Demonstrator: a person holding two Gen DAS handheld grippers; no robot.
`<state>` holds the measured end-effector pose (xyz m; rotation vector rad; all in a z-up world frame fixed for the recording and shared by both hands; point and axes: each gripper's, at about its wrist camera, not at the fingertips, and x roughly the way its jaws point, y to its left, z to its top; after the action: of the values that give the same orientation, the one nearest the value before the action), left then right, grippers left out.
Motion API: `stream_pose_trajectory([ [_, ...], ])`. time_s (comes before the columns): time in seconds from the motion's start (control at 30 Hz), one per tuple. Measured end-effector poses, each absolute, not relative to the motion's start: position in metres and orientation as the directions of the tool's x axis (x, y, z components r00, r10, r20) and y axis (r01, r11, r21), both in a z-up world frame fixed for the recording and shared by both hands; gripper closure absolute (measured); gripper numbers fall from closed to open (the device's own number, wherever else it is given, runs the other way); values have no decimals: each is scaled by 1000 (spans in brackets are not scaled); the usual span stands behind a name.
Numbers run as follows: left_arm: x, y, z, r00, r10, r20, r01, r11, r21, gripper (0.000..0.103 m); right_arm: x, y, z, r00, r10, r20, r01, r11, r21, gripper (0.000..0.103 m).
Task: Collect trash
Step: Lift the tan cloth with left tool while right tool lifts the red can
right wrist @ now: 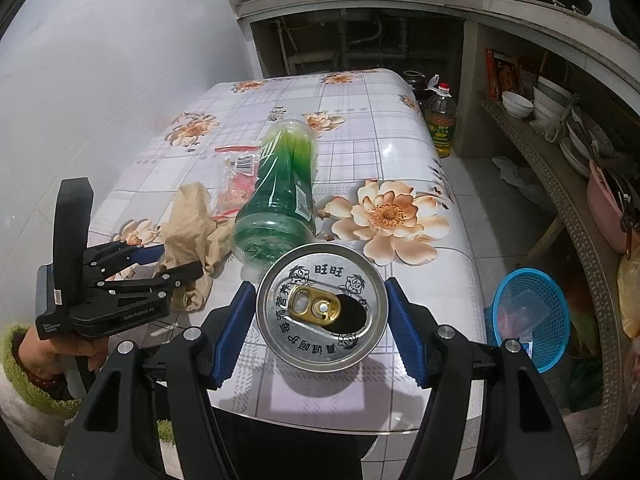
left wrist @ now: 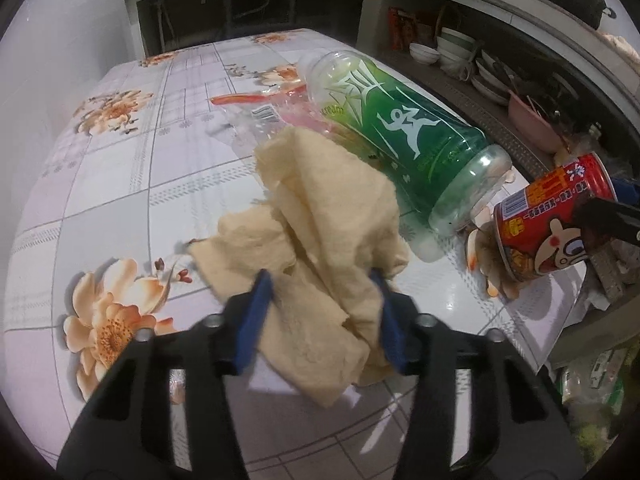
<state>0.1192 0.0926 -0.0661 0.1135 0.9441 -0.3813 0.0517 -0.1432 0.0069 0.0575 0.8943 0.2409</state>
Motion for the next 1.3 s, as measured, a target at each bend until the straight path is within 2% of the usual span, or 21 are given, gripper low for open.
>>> stream_pose_trajectory([
  [0.17,122,99,-65,522,-280,-805,358,929,-91,86,51,-148,6,588,277,-760,-190,961,203,38],
  [0.2,123,101,-65,522,-281,-805,353,931,-95,89,51,-149,5,585,287,-759,-189,958,216,35],
  [0.37,121,102,-66,524,-282,-804,348,932,-100,96,50,-153,2,571,315,-759,-191,949,250,33],
  [0.7,108,98,-58,552,-253,-795,342,938,-61,97,56,-148,-6,570,330,-753,-194,944,267,32],
  [1.07,97,102,-50,575,-226,-787,319,947,-39,97,64,-130,-16,581,306,-754,-215,951,221,33],
  [1.3,92,101,-41,593,-221,-774,313,949,-32,97,65,-126,-19,588,272,-761,-211,961,181,38],
])
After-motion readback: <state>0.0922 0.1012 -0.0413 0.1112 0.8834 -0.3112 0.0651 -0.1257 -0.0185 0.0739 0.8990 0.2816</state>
